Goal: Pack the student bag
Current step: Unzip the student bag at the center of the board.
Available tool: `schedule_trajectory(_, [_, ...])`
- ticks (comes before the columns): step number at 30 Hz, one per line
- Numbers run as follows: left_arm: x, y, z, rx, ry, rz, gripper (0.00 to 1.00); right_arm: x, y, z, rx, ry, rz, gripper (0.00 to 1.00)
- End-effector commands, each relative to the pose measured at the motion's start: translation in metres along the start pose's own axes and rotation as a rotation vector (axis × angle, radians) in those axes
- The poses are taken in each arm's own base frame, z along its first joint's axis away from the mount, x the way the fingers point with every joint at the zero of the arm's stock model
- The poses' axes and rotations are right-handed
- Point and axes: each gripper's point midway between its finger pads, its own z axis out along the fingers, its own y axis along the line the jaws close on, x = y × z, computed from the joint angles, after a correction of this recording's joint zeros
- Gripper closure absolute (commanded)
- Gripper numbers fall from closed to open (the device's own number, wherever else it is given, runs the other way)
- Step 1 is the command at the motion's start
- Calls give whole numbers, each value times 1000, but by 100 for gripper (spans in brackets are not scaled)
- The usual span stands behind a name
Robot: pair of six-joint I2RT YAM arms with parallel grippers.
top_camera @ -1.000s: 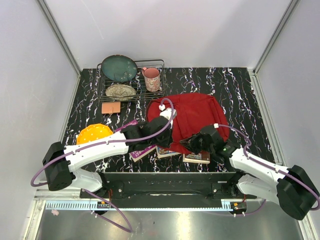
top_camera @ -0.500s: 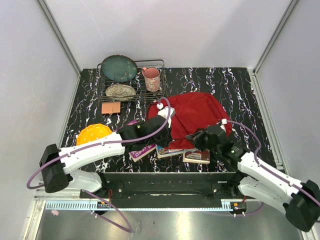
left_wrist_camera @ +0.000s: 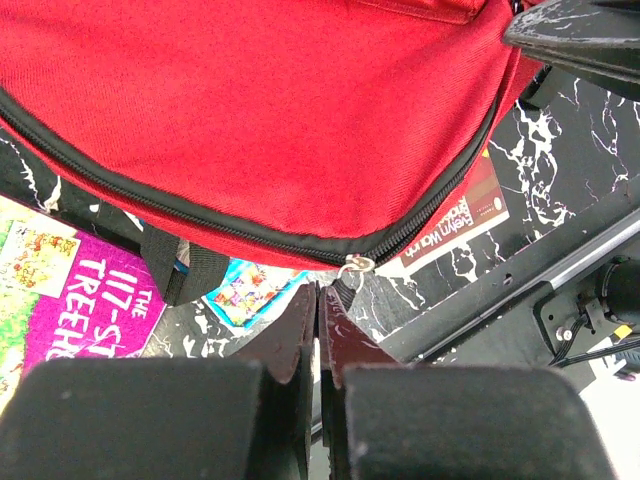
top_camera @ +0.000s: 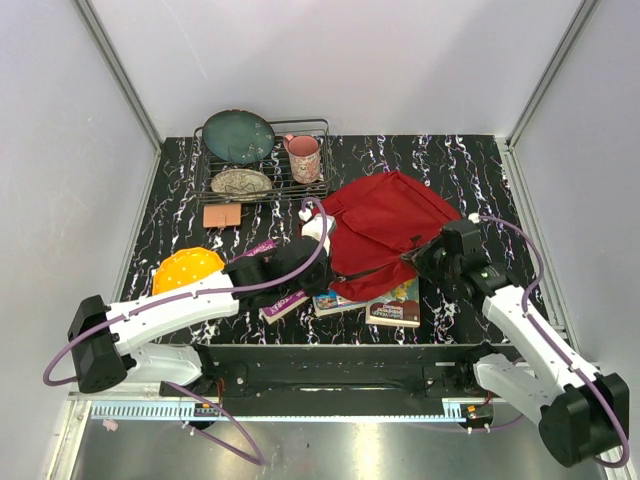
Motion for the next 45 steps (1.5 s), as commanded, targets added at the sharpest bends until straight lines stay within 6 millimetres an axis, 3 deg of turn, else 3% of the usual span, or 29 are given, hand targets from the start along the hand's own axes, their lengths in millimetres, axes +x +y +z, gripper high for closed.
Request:
schedule_trajectory(1, [7, 6, -4, -12, 30, 3, 100, -27, 8, -5, 10, -83, -89, 77])
schedule_trajectory(2, [6, -2, -2, 20, 36, -4, 100, -23, 13, -11, -19, -64, -91, 61])
schedule_trajectory(5, [5, -13, 0, 60, 47, -19, 100, -19, 12, -29, -45, -64, -69, 38])
schedule_trajectory(8, [3, -14, 0, 66, 41, -16, 100, -12, 10, -47, -67, -53, -61, 31])
schedule_trajectory(15, [-5, -20, 0, 79, 33, 15, 100, 4, 7, -82, -78, 17, -97, 27])
schedule_trajectory(17, [-8, -22, 1, 81, 35, 23, 100, 5, 5, -90, -69, 20, -141, 14])
schedule_trajectory(19, [-8, -22, 3, 75, 38, 26, 100, -1, 16, -101, -110, -15, -142, 0])
schedule_trajectory(21, [-9, -23, 4, 74, 38, 23, 100, -9, 20, -115, -172, -94, -31, 0])
schedule_trajectory(22, [-9, -24, 3, 76, 38, 18, 100, -10, 26, -120, -218, -100, 131, 0])
schedule_trajectory(23, [-9, -24, 3, 79, 38, 16, 100, -10, 36, -134, -330, -115, 164, 0])
schedule_trajectory(24, [-9, -25, 3, 81, 38, 14, 100, 3, 30, -122, -359, -51, 192, 0])
schedule_trajectory(25, [-9, -25, 3, 82, 37, 14, 100, 3, 46, -126, -449, -26, 263, 0])
schedule_trajectory(27, [-10, -26, 4, 85, 37, 15, 100, 24, 41, -111, -433, 101, 281, 0])
schedule_trajectory(29, [-11, -26, 3, 83, 38, 18, 100, 38, 23, -92, -299, 173, 266, 0])
schedule_trajectory(30, [-11, -26, 3, 79, 38, 20, 100, 42, 19, -92, -258, 199, 250, 0])
schedule_trajectory(36, [-9, -23, 4, 64, 39, 9, 100, 37, 20, -92, -200, 188, 267, 0])
schedule_trajectory(41, [-13, -26, 5, 69, 34, 7, 100, 43, 11, -79, -129, 199, 355, 0])
schedule_trajectory(45, [-15, -27, 6, 71, 34, 8, 100, 56, 24, -68, -121, 215, 361, 1])
